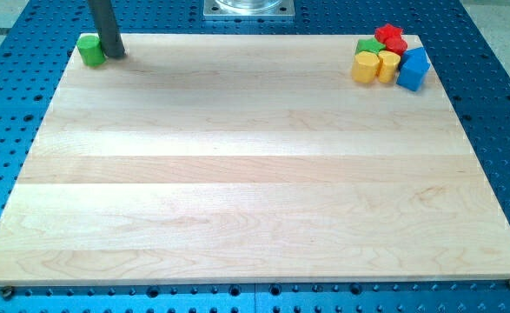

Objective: Push the green circle horizontal to the green star

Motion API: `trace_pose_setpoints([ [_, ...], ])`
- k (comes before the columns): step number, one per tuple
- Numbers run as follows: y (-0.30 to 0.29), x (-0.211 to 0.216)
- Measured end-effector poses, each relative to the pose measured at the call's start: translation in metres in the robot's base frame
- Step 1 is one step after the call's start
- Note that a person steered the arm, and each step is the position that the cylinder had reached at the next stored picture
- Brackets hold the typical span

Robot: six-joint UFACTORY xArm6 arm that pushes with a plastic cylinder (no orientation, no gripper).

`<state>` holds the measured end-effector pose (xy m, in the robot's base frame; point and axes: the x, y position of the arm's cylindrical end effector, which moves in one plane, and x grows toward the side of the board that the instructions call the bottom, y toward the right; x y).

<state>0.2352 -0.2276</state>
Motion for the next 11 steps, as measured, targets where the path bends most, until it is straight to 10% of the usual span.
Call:
trace_pose_setpoints([
  [7, -0.077, -0.017],
  [11, 0.052, 0.023],
])
